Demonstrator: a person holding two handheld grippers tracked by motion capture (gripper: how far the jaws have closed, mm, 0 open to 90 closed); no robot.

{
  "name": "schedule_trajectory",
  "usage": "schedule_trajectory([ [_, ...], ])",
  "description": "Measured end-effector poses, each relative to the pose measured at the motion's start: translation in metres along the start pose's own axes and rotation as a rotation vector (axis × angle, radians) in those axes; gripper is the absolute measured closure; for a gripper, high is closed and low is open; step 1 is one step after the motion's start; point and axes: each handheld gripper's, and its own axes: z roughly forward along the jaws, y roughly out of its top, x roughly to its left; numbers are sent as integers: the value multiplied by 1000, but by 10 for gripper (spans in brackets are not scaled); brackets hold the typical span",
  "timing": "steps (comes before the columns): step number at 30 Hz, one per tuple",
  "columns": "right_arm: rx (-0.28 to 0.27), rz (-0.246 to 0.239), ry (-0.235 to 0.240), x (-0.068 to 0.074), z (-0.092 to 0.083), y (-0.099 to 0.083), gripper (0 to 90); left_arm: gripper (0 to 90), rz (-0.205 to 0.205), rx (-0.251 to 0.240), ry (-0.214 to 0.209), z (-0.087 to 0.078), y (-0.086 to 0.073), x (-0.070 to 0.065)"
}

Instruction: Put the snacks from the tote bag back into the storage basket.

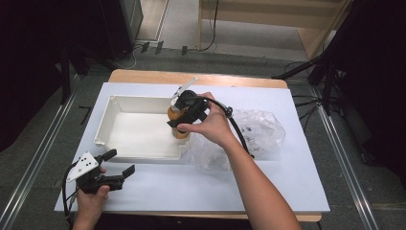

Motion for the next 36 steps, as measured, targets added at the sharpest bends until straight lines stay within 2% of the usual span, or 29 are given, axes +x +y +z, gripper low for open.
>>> schedule_trajectory([
  [18, 13, 12, 9, -2, 7, -7, 304, 78, 3, 0, 1, 0, 0, 0],
  [31, 31, -6, 6, -1, 14, -12, 303, 78, 2, 1, 1, 0, 0, 0],
  [36, 42, 4, 5, 0, 16, -14, 303, 78, 1, 0, 1, 0, 0, 0],
])
